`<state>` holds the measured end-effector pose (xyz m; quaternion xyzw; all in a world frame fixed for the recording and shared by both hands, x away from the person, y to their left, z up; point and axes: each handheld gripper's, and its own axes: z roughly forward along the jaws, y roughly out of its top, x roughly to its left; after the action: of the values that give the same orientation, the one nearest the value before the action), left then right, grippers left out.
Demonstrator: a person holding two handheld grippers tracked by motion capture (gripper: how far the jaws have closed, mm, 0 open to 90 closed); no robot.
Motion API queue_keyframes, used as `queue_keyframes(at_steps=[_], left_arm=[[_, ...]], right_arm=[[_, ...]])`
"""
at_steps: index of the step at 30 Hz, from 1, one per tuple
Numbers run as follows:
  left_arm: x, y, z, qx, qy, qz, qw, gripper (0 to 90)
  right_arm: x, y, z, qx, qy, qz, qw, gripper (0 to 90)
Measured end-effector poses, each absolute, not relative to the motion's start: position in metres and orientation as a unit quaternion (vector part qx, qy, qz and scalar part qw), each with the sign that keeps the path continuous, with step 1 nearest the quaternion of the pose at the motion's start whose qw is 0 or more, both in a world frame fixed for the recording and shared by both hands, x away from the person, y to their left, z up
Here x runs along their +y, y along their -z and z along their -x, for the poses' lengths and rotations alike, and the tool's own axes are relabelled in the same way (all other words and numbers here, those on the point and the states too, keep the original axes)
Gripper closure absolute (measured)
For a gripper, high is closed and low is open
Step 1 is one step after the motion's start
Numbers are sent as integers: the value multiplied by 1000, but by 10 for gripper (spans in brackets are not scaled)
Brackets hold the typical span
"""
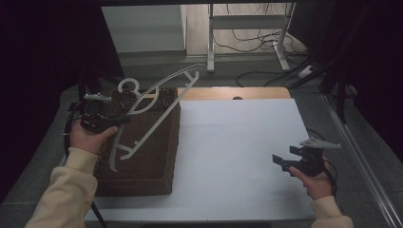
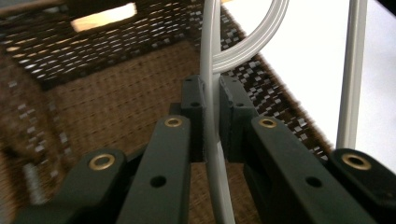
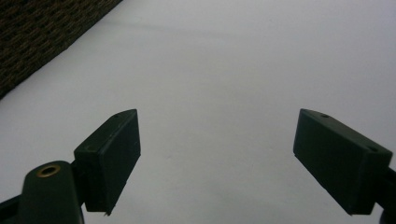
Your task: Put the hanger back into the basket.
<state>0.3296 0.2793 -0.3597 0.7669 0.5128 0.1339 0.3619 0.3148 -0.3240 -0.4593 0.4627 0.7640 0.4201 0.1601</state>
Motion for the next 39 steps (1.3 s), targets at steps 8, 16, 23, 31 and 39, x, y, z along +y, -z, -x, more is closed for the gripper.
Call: queue_keyframes(at_steps=[8, 16, 23, 31, 39], left_arm=[[316, 370, -321, 538, -156, -754, 342, 819], [343, 391, -315, 563, -169, -742, 323, 820], [353, 402, -313, 572, -165, -737, 320, 819], [343, 411, -321, 567, -167, -755, 285, 818], [346, 427, -323, 577, -151, -754, 275, 817]], right_arm=[[-324, 461, -316, 766, -419, -461, 159, 145], [-324, 459, -318, 767, -420, -459, 160, 145], [-320, 460, -320, 772, -416, -453, 160, 145], [-322, 459, -318, 769, -418, -455, 162, 145], [-322, 459, -318, 770, -417, -455, 162, 145]])
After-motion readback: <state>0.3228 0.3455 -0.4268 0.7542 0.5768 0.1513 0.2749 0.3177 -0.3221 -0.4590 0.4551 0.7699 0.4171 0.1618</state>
